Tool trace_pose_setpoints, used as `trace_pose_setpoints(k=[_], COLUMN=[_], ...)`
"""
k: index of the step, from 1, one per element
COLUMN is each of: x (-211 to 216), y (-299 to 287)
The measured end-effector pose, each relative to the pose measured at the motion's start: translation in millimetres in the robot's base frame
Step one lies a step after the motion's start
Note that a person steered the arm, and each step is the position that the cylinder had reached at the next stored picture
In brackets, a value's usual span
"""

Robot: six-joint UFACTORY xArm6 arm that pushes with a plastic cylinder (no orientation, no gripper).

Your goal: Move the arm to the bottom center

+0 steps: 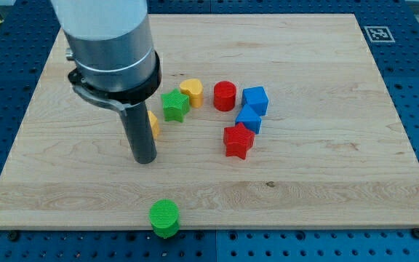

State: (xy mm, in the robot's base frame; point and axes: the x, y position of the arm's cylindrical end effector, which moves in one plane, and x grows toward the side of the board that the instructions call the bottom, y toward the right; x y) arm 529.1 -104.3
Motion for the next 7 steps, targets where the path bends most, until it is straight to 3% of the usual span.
trace_pose_setpoints(k=[2,7], x=[-14.3,-29.9], y=[-22.8,-11.7])
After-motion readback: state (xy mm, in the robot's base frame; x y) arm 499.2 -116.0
